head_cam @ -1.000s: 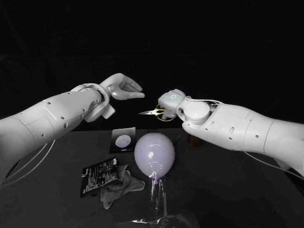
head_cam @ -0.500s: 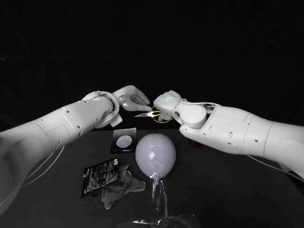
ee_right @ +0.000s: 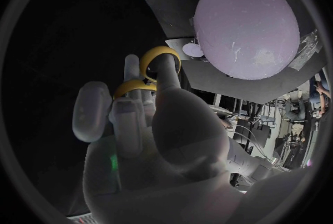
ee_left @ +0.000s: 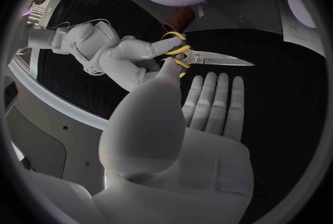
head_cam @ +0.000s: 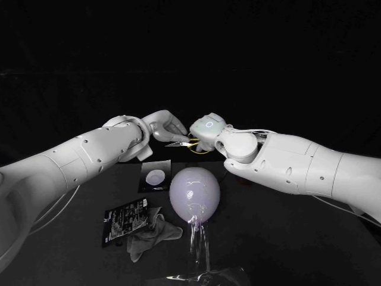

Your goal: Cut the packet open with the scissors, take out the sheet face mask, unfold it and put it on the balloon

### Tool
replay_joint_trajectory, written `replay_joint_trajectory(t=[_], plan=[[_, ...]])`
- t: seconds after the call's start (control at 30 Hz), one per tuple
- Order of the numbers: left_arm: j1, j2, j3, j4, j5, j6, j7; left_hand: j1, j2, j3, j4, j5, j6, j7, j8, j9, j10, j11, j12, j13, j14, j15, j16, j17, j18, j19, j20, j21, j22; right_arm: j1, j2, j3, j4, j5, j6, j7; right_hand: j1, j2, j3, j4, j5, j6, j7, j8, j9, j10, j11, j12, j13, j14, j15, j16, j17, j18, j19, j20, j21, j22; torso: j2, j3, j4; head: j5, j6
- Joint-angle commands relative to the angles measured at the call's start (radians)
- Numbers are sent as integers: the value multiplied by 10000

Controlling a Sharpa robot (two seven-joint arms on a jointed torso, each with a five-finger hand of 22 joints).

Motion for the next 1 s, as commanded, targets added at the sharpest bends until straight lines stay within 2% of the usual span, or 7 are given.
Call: replay_joint_trajectory(t=[0.03, 0.33, 0.53, 0.63, 0.73, 0.93, 1.0], plan=[[-8, 60, 10, 39, -11, 547, -104, 60, 56, -88, -3, -21, 104, 289, 64, 18, 115, -11, 53, 12, 113, -24, 84, 16, 4, 102, 0, -75, 0, 7, 11, 8, 40, -356, -238, -210, 552, 598, 817, -834, 31, 698, -629, 725, 159, 1692, -1530, 324, 13, 894, -482, 52, 1406, 78, 68, -6, 54, 135, 5, -5, 2, 15, -45], [-56, 89, 7, 26, -6, 906, -211, 195, 261, -92, -17, -20, 371, 202, 174, 57, 414, -110, 91, 18, 373, -120, 180, 42, 71, 161, 3, -104, 1, 7, 26, 11, 84, -478, -406, -269, 545, 598, 814, -834, 31, 707, -632, 727, 161, 1699, -1532, 325, 18, 899, -484, 58, 1433, 71, 84, -8, 82, 159, 7, -4, 5, -22, -75], [-65, 59, 6, 69, -6, 1053, -130, 490, 681, 139, -6, -19, 623, 142, 233, 58, 741, -205, 120, 16, 670, -227, 300, 94, 144, 348, 10, -57, 28, 6, -2, 15, 123, -540, -412, -285, 540, 597, 810, -834, 31, 713, -634, 728, 163, 1703, -1534, 326, 22, 900, -484, 60, 1443, 71, 85, -8, 81, 159, 0, 1, -2, -43, -94], [-67, 51, 6, 104, -6, 1078, -62, 713, 1019, 408, 6, -16, 807, 38, 291, 68, 955, -311, 158, 20, 881, -323, 398, 143, 219, 548, -2, 38, 65, 6, 1, 17, 111, -563, -378, -276, 535, 596, 808, -834, 31, 717, -635, 728, 165, 1704, -1535, 326, 24, 899, -485, 58, 1433, 71, 86, -9, 82, 160, -2, 2, 10, -31, -113], [-68, 45, 6, 130, 6, 1035, 67, 1140, 1426, 996, 23, -21, 1075, -100, 367, 82, 1293, -462, 149, -5, 1216, -478, 544, 235, 358, 928, -10, 227, 131, 6, 11, 18, 85, -581, -270, -246, 532, 596, 806, -834, 31, 720, -636, 728, 165, 1705, -1535, 325, 26, 897, -484, 57, 1427, 74, 78, -9, 68, 149, -3, 4, -1, -26, -121], [-69, 12, 6, 180, 198, 834, 331, 1664, 1624, 2101, -51, -15, 1578, -373, 690, 293, 2212, -779, 281, 29, 1961, -796, 884, 479, 537, 1552, -102, 611, 283, 6, 11, 19, 39, -600, -132, -230, 513, 591, 792, -831, 30, 728, -638, 727, 169, 1705, -1534, 322, 32, 893, -483, 52, 1402, 78, 66, -8, 45, 133, 4, 3, -3, -46, -132], [-68, 4, 6, 201, 250, 879, 353, 1533, 1512, 2580, 44, -32, 1598, -399, 787, 422, 2393, -807, 199, 2, 2071, -833, 912, 569, 516, 1620, -141, 700, 322, 6, 17, 20, 36, -609, -112, -225, 506, 590, 787, -830, 30, 730, -639, 726, 170, 1705, -1534, 320, 34, 891, -482, 50, 1393, 81, 60, -8, 34, 125, 7, 4, -2, -52, -163]])
